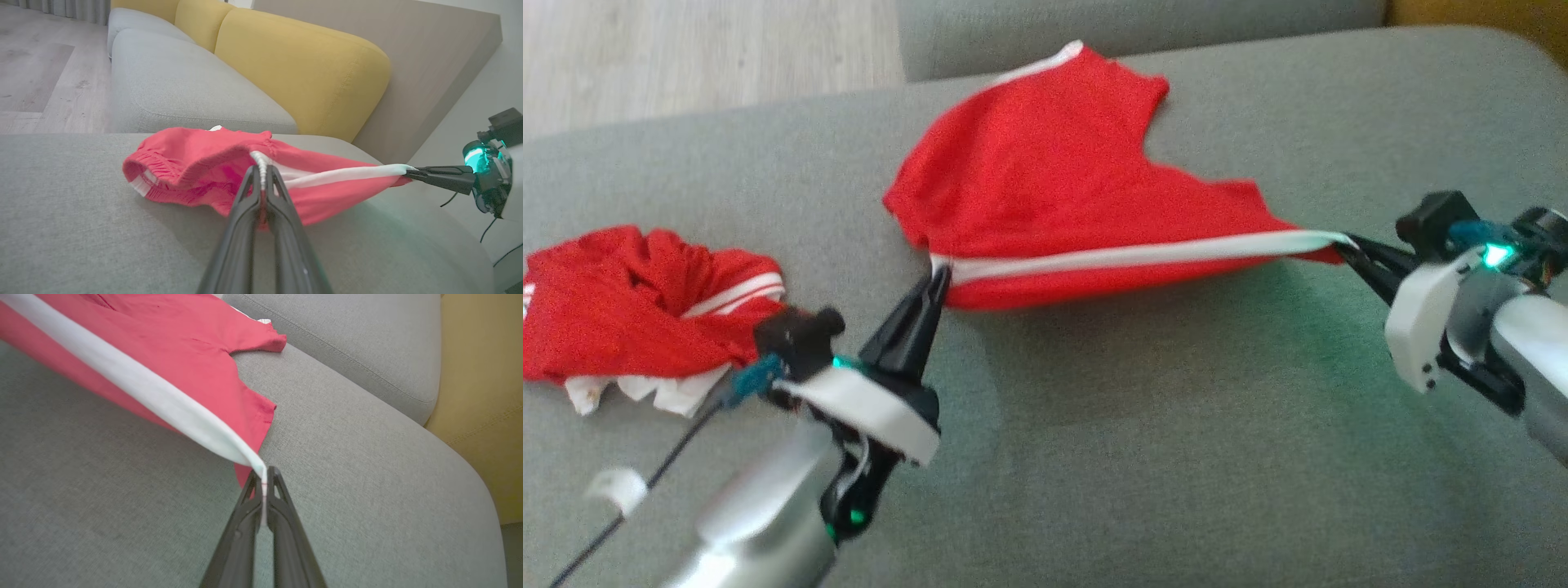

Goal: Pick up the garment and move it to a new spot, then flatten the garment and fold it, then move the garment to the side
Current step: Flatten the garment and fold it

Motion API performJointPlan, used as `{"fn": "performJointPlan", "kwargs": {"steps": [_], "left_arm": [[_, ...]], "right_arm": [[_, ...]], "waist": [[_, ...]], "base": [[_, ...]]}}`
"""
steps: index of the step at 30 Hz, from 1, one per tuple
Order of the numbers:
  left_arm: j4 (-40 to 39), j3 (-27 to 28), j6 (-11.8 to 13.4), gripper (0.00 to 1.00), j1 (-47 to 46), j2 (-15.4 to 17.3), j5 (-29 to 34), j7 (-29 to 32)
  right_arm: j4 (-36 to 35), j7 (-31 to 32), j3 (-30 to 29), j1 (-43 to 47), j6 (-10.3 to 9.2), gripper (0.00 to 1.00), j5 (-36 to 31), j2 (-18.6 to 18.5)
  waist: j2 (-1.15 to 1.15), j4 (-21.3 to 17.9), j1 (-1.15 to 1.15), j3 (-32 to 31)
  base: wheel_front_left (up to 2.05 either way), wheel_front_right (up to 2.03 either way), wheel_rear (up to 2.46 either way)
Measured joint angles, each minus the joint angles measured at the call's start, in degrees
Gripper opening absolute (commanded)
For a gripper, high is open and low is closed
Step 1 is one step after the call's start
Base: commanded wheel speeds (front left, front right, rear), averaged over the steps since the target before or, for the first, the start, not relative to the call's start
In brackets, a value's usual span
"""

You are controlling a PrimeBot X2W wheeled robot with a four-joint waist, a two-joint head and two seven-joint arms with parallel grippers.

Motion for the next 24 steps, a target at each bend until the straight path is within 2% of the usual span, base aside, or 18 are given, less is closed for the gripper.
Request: {"fn": "performJointPlan", "kwargs": {"steps": [4, 9, 14, 24], "left_arm": [[-2.94, 1.37, 0.6, 0.0, 5.23, 0.26, 0.65, 0.0], [-8.75, 3.16, 2.81, 0.0, 11.97, 0.74, 1.21, 0.0], [-13.83, 3.13, 4.7, 0.0, 16.01, 1.3, 2.14, 0.0], [-16.26, 3.49, 6.28, 0.0, 16.13, 2.1, 2.41, 0.34]], "right_arm": [[-3.63, 0.59, 1.0, 2.02, 0.0, 0.0, 1.77, -2.61], [-9.36, 1.14, 0.87, 5.96, 0.0, 0.0, 3.16, -6.21], [-14.21, 1.81, -2.38, 9.77, 0.0, 0.0, 3.27, -9.96], [-18.2, 3.6, -9.89, 11.01, 0.0, 0.0, -1.75, -10.7]], "waist": [[0.0, -0.82, 0.0, -3.03], [0.0, -2.03, -0.01, -6.31], [0.0, -2.69, 0.0, -7.3], [0.0, -1.32, 0.01, -5.87]], "base": [[0.0, 0.0, 0.0], [0.0, 0.0, 0.0], [0.0, 0.0, 0.0], [0.0, 0.0, 0.0]]}}
